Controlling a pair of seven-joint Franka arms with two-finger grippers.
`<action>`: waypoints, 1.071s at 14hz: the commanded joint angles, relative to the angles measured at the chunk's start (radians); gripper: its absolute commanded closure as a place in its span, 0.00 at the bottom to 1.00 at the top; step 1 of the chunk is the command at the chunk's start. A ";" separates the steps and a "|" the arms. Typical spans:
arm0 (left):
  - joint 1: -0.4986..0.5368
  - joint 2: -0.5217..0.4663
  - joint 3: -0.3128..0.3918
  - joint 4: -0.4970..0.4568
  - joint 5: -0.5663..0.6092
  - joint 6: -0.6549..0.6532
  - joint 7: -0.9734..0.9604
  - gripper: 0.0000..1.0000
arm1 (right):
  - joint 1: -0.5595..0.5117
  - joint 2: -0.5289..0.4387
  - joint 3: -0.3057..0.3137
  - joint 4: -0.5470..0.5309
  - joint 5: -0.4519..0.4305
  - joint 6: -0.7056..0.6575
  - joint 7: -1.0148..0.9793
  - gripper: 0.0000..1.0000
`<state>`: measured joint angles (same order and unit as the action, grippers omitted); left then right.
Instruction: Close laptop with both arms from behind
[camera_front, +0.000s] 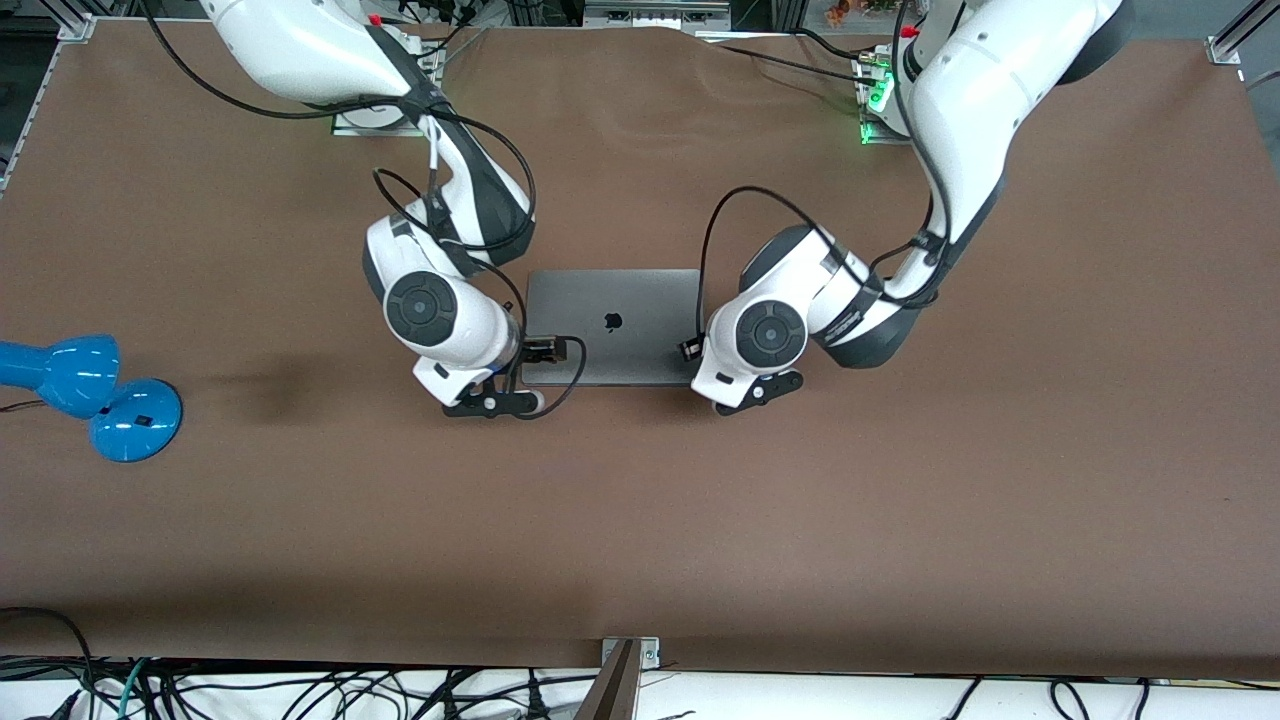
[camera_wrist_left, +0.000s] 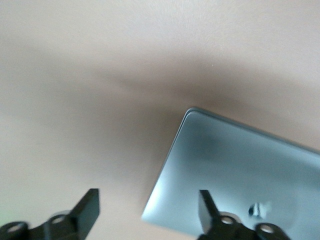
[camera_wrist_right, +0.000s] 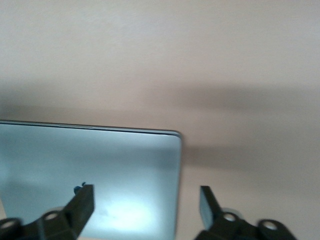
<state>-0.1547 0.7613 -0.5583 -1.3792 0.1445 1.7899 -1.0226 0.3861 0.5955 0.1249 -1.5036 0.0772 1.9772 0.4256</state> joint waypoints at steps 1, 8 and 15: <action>0.012 -0.204 0.049 -0.133 0.007 -0.053 0.129 0.00 | -0.006 -0.078 -0.072 -0.009 0.004 -0.110 -0.010 0.00; 0.014 -0.678 0.355 -0.455 -0.183 -0.061 0.579 0.00 | -0.012 -0.189 -0.244 0.000 0.001 -0.285 -0.126 0.00; 0.098 -0.855 0.463 -0.485 -0.181 -0.184 0.821 0.00 | -0.101 -0.313 -0.281 0.019 -0.008 -0.327 -0.218 0.00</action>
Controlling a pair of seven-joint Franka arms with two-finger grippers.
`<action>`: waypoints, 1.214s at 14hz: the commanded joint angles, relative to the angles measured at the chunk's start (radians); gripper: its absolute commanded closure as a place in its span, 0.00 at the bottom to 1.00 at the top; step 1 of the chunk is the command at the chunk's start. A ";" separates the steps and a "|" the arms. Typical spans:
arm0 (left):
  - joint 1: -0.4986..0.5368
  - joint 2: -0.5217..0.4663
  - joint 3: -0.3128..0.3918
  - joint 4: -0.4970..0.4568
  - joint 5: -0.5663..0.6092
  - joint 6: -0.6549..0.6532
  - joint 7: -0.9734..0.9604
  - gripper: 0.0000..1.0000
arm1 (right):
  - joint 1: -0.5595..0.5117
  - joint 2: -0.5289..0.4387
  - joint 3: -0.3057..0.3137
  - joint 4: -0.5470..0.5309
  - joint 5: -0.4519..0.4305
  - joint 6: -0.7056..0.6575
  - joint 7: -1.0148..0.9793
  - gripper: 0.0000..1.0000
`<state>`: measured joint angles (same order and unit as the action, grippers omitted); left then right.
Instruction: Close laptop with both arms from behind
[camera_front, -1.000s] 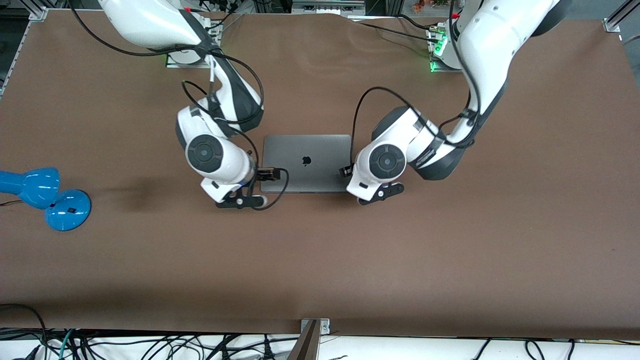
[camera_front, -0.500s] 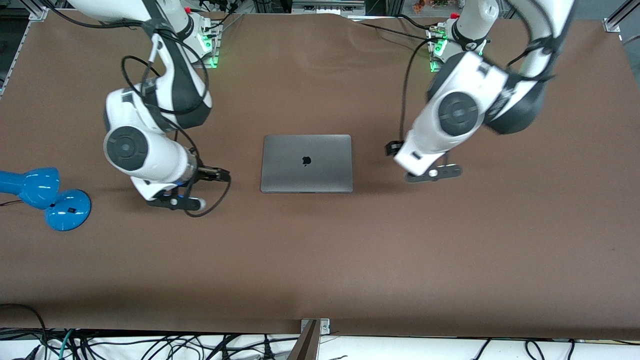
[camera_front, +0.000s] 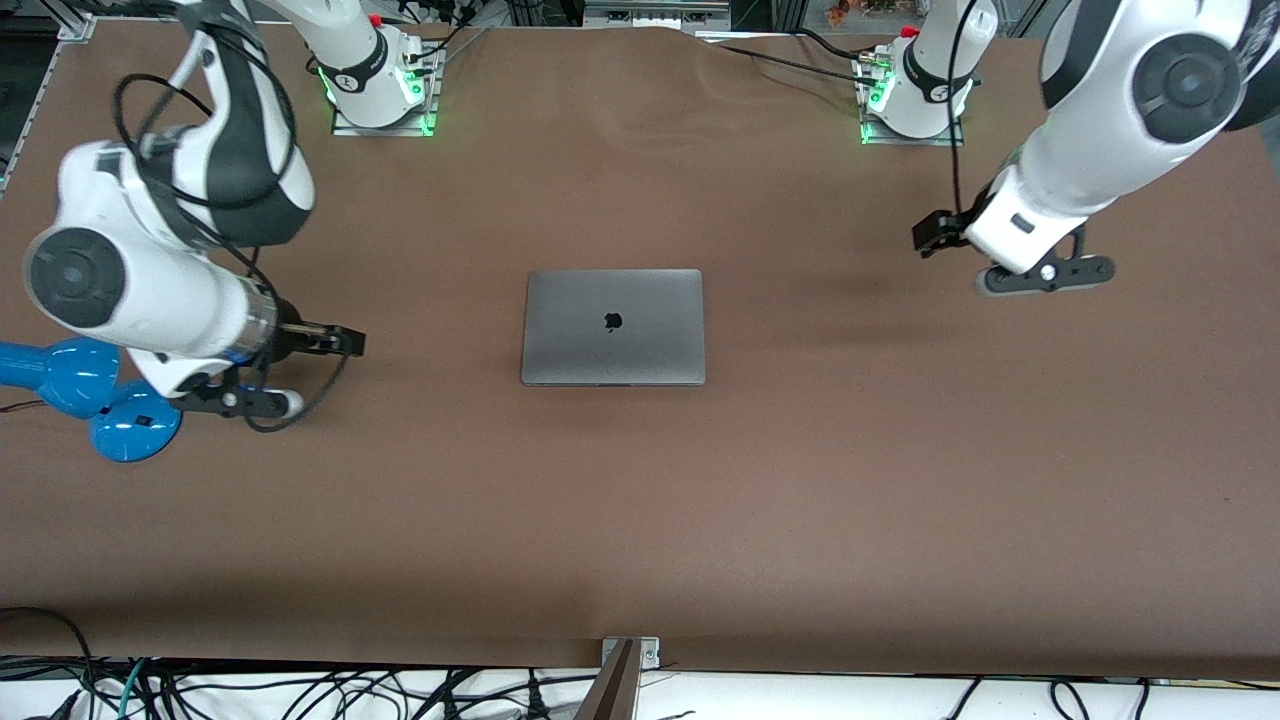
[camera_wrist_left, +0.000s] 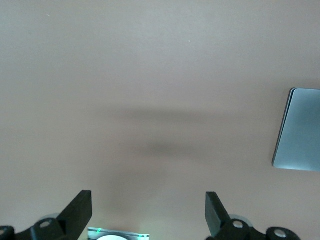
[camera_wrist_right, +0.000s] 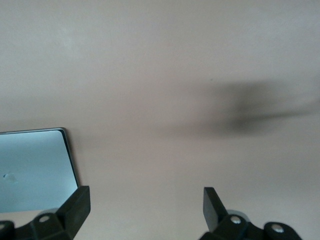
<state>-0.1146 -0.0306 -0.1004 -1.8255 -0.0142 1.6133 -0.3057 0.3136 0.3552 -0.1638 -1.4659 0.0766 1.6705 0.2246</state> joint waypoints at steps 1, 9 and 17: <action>0.093 -0.077 0.005 -0.038 -0.023 -0.019 0.161 0.00 | -0.053 -0.114 0.007 -0.043 -0.009 -0.021 -0.014 0.00; 0.119 -0.104 0.111 0.021 -0.004 -0.127 0.304 0.00 | -0.185 -0.341 0.006 -0.109 -0.018 -0.159 -0.017 0.00; 0.118 -0.100 0.108 0.064 0.037 -0.164 0.309 0.00 | -0.183 -0.369 0.007 -0.160 -0.078 -0.173 -0.013 0.00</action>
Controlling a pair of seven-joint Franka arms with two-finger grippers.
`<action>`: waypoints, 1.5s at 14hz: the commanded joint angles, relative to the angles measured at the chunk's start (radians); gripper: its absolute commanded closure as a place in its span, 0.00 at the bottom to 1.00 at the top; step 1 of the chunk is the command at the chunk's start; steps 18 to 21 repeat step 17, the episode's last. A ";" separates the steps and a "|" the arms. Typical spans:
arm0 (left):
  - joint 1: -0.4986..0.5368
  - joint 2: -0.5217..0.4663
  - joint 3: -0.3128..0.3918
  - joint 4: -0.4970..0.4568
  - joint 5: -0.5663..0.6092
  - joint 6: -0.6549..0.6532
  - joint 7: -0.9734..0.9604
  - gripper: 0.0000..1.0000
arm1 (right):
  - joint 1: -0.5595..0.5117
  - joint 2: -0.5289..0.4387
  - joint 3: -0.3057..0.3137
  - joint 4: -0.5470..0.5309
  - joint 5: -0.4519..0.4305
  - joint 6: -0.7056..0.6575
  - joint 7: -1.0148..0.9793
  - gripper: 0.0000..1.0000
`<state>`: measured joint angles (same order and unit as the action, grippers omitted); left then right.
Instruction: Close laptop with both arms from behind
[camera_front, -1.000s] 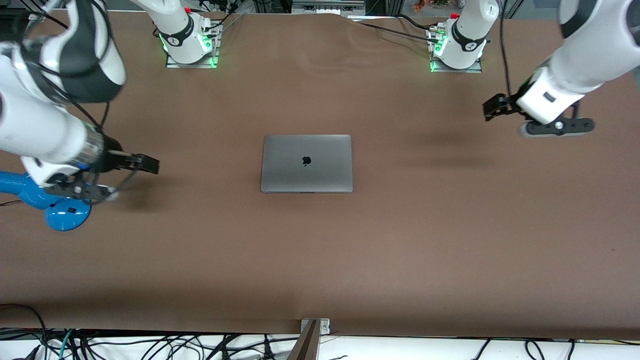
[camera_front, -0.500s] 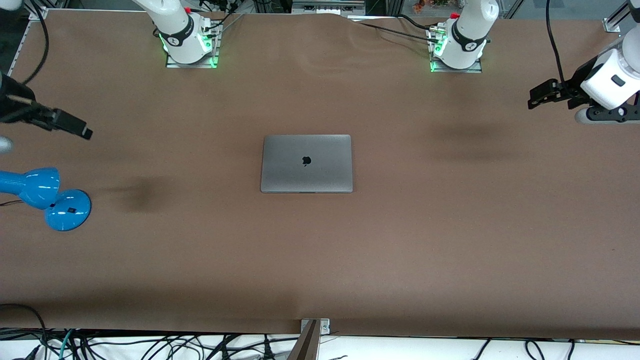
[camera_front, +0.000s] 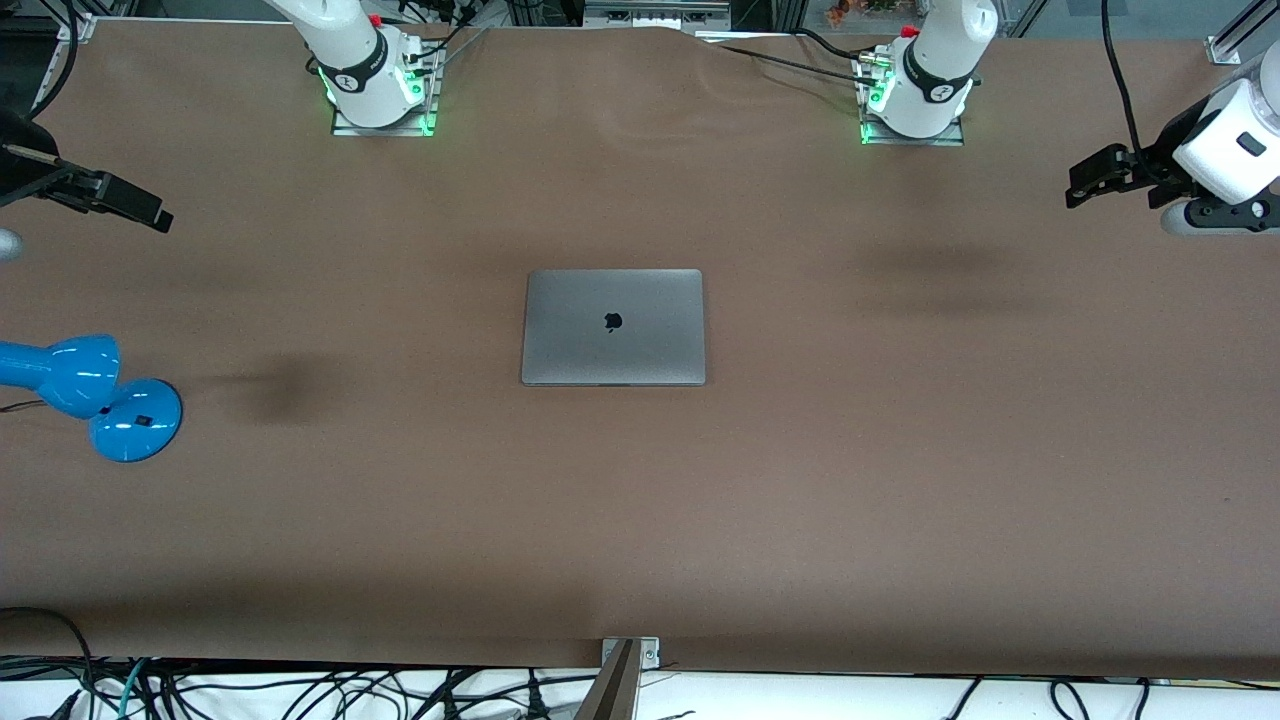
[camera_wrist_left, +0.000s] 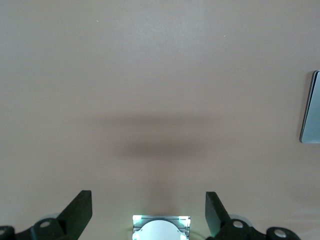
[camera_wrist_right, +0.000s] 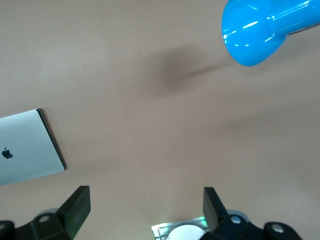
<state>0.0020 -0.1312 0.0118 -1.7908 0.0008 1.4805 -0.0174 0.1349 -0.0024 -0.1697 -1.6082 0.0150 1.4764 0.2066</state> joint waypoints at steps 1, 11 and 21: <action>0.001 0.001 -0.004 0.030 0.022 -0.031 0.020 0.00 | -0.005 -0.010 0.013 -0.019 -0.017 0.027 0.005 0.00; 0.001 0.013 -0.004 0.054 0.021 -0.040 0.019 0.00 | -0.001 0.006 0.018 0.004 -0.027 0.070 0.004 0.00; 0.001 0.013 -0.001 0.056 0.021 -0.065 0.020 0.00 | 0.002 0.007 0.021 0.004 -0.036 0.070 0.002 0.00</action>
